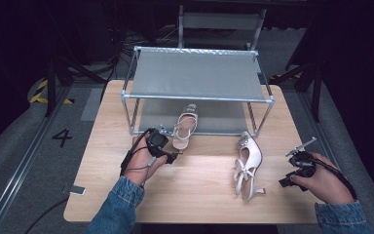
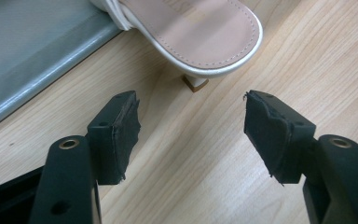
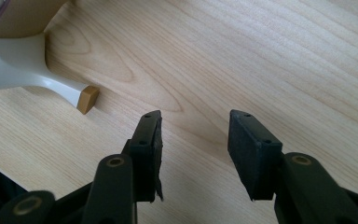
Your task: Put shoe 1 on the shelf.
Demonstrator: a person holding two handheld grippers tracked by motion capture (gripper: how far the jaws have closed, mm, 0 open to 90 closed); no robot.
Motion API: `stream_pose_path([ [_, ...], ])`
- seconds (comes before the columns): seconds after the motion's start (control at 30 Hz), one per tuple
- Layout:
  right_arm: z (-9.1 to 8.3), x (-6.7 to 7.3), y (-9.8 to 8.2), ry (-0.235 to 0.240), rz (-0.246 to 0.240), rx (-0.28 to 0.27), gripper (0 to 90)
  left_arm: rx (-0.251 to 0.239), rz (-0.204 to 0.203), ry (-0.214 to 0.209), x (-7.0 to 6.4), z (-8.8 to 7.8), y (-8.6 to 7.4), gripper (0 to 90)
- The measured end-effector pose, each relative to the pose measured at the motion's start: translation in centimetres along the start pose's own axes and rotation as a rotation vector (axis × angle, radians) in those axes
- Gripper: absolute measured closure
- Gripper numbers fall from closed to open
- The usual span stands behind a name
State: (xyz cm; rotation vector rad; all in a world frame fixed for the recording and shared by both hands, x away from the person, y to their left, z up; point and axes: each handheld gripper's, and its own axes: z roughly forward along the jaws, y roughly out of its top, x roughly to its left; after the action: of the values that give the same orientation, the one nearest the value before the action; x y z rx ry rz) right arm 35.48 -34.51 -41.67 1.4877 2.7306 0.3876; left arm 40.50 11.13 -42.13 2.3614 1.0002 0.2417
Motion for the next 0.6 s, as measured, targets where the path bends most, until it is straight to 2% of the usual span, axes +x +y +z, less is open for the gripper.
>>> stream_pose_path([
  [0.13,0.1,-0.1,-0.2,-0.002,0.008,0.002,55.8,-0.016,0.025,-0.006,-0.1,1.2,0.1,36.3],
  [0.2,0.1,-0.1,-0.3,-0.004,0.008,0.007,55.9,-0.031,0.03,-0.03,0.0,1.8,0.2,39.8],
  [0.3,0.2,-0.1,-0.5,-0.006,0.008,0.009,55.8,-0.031,0.049,-0.038,0.1,2.5,0.2,44.1],
  [0.37,0.2,-0.1,-0.5,-0.004,0.015,0.007,55.8,-0.033,0.041,-0.053,0.0,2.8,0.2,48.3],
  [0.4,0.1,-0.2,-0.5,-0.004,0.014,0.007,55.8,-0.033,0.054,-0.047,0.1,3.0,0.2,49.3],
  [0.47,0.1,-0.2,-0.5,-0.005,0.014,0.004,55.8,-0.039,0.051,-0.052,0.2,3.3,0.1,53.1],
  [0.6,0.3,-0.1,-0.7,-0.004,0.014,0.014,55.8,-0.076,0.056,-0.065,0.5,4.1,0.0,54.7],
])
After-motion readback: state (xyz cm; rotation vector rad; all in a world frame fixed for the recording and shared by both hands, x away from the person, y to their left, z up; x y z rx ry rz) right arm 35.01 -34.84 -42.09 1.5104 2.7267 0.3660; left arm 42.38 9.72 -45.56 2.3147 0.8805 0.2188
